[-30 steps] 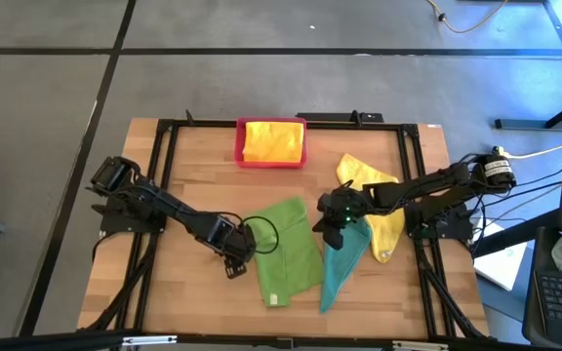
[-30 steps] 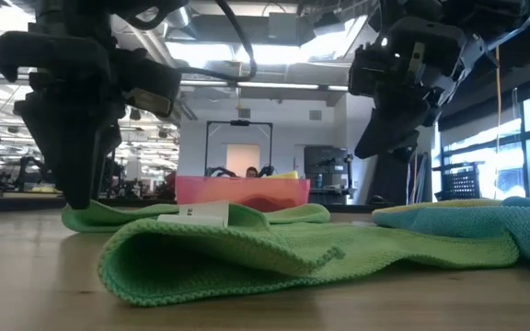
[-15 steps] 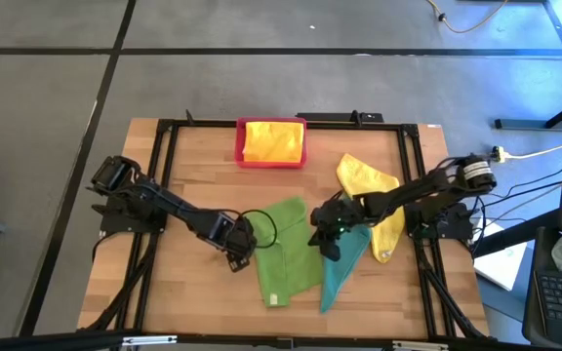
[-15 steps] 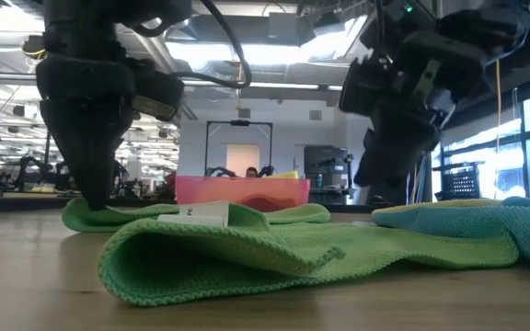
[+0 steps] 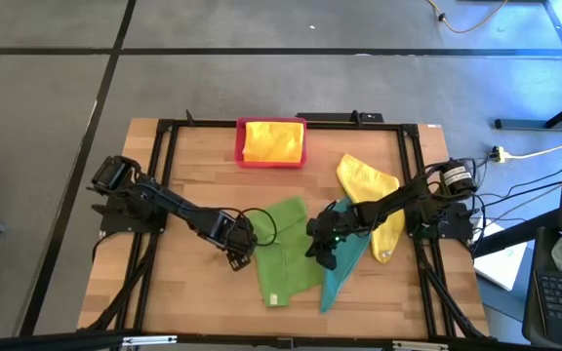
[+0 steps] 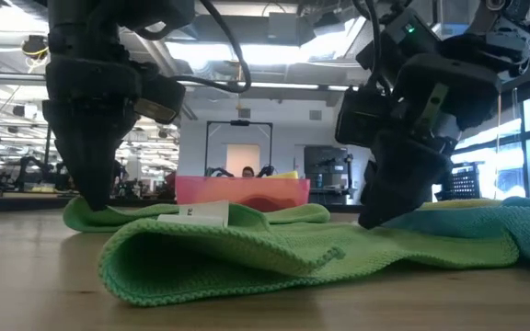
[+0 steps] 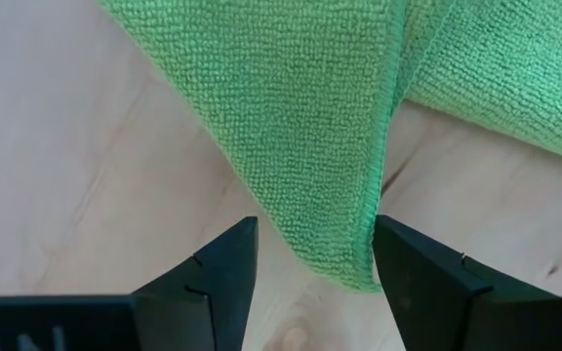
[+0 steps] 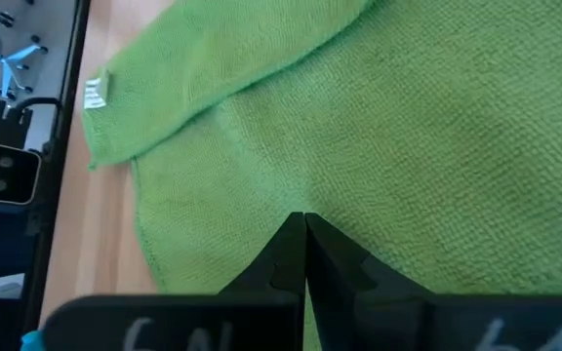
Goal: Fold microfiber towels
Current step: Fold the green microfiber cloth
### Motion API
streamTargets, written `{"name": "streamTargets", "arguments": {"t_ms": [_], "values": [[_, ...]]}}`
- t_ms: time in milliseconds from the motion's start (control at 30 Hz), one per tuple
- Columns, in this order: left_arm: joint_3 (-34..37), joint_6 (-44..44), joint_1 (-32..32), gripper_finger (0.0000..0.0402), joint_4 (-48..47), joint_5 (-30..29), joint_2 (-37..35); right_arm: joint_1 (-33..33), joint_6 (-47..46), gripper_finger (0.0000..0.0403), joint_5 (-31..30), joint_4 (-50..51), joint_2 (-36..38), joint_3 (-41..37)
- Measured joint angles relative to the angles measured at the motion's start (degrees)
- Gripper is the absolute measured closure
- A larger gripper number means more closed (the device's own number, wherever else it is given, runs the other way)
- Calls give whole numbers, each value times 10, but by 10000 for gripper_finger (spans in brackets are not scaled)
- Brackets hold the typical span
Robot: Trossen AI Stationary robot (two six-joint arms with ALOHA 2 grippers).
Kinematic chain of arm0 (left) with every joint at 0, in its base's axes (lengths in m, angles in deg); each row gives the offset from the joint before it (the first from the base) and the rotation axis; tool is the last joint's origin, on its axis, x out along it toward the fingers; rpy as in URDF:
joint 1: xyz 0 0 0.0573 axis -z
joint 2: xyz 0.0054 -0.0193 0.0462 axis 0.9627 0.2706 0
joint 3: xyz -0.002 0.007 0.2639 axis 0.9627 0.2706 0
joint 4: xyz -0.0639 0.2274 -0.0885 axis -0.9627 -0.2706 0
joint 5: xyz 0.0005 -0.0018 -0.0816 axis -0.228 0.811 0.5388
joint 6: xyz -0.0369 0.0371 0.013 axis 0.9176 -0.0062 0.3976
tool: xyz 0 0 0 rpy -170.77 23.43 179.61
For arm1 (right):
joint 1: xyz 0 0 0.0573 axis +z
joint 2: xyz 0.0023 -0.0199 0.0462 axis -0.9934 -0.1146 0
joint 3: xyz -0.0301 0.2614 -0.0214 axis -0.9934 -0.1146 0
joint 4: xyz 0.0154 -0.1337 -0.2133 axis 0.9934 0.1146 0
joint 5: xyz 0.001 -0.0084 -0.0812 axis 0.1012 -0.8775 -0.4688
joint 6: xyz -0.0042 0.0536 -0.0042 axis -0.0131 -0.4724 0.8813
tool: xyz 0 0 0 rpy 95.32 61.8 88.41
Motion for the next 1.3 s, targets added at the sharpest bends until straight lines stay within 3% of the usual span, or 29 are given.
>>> {"name": "streamTargets", "arguments": {"t_ms": [667, 833, 1100, 1300], "values": [[0, 50, 0, 213, -34, -6, 19, -13, -12, 391, 16, -4, 0, 0], [0, 59, -2, 261, -39, -3, 19, -14, -11, 391, 17, -8, 0, 0], [0, 37, -18, 387, -40, 29, 19, -14, 4, 391, 2, -10, 0, 0], [0, -8, -53, 399, -64, 43, 17, -14, 15, 391, 2, -11, -2, 0]]}}
